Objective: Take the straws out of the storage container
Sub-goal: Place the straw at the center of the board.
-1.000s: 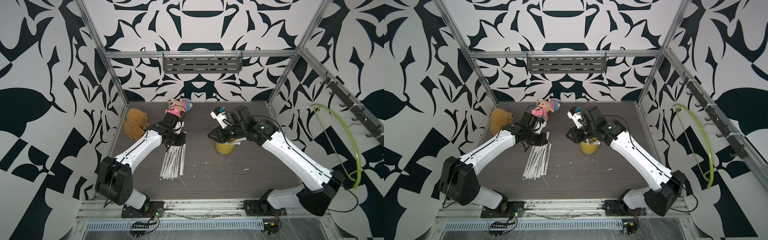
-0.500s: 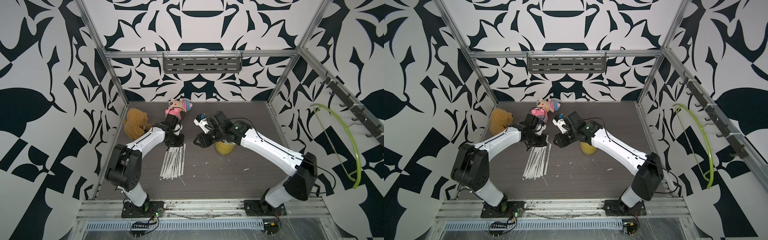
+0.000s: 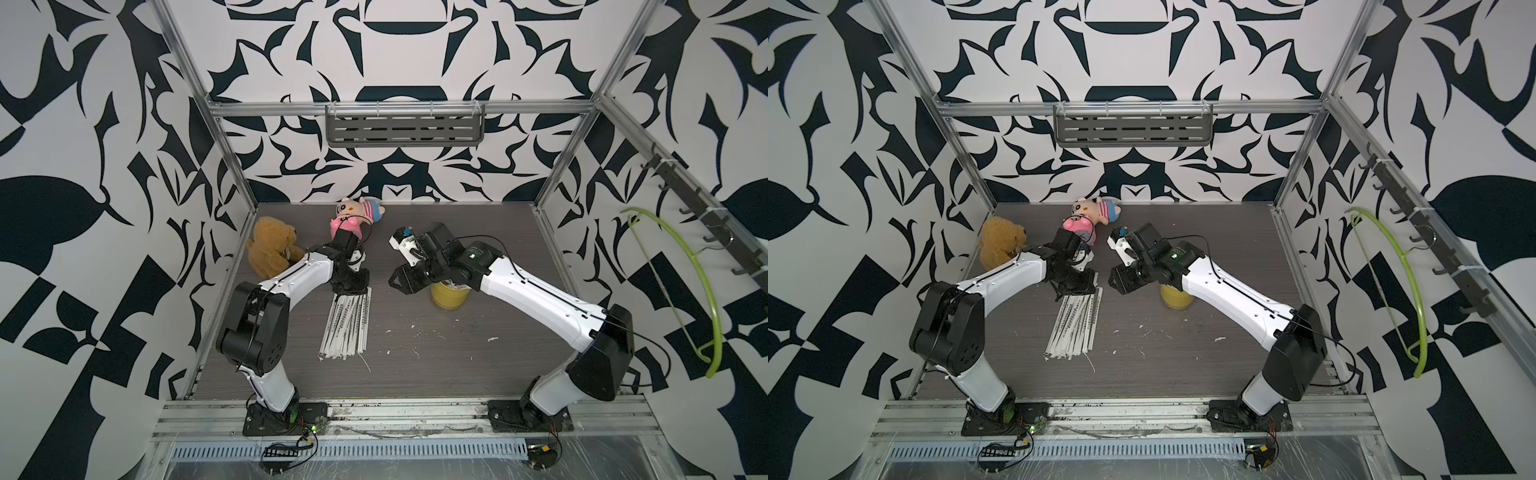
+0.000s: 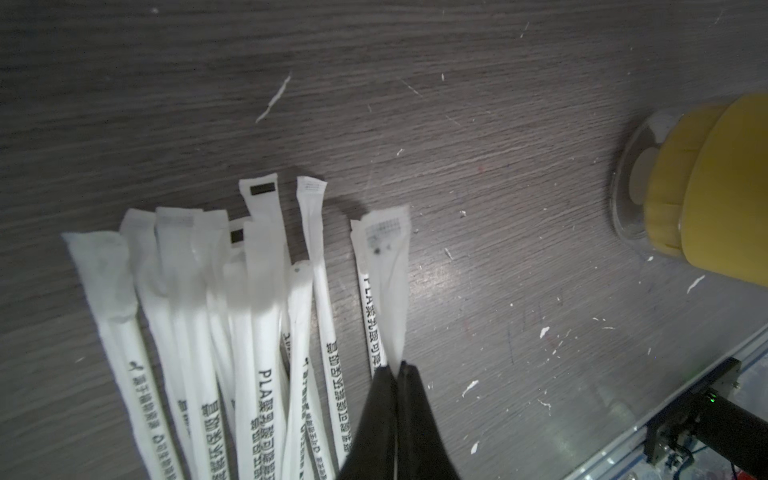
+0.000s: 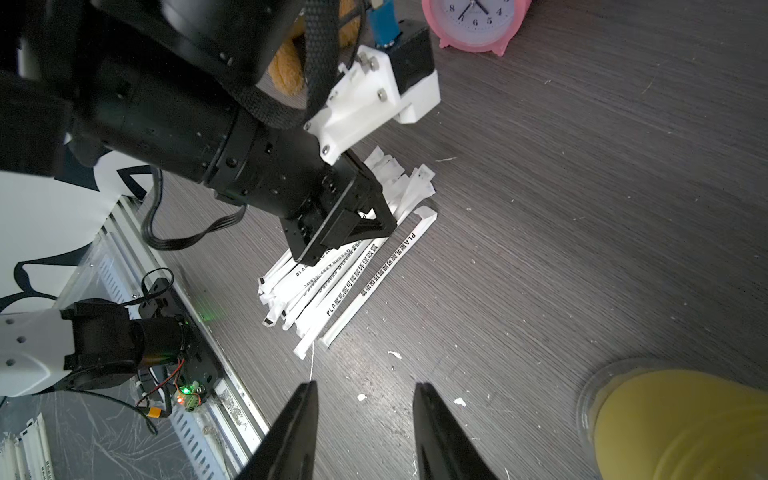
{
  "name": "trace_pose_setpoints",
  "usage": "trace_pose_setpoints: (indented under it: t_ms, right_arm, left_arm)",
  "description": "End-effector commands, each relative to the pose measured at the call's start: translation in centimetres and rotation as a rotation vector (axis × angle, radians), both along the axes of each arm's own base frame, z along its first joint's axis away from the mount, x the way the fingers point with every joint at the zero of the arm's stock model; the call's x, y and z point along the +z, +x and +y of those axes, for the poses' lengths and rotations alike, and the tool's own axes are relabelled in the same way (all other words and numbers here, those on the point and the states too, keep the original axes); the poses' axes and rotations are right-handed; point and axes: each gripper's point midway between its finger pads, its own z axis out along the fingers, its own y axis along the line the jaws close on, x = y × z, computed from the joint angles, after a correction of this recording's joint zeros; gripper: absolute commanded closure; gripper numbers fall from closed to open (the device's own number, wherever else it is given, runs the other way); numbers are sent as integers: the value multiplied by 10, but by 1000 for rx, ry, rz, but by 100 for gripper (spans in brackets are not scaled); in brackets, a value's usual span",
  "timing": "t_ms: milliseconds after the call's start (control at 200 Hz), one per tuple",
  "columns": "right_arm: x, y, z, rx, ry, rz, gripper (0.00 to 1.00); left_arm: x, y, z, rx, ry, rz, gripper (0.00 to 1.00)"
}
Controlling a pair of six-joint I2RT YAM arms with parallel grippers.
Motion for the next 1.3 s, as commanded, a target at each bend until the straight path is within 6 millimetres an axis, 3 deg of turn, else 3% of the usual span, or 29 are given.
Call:
trace_pose_setpoints:
  t_ms: [0, 840, 955, 1140, 1295]
  right_arm:
    - [26, 4, 7, -3, 51, -57, 57]
    - [45, 1, -3, -13, 47, -108, 57]
    - [59, 4, -11, -15, 10, -152, 57]
    - [91, 10, -41, 3, -59, -277, 57]
    - [84, 27, -84, 4, -132, -340, 57]
  left_arm:
    - [-7, -5, 5, 8, 19, 24, 90]
    - [15, -6, 11, 28, 20, -29, 81]
    - [40, -1, 8, 46, -26, -110, 81]
    - [109, 3, -8, 10, -181, -357, 78]
    - [153, -11, -36, -129, -267, -515, 74]
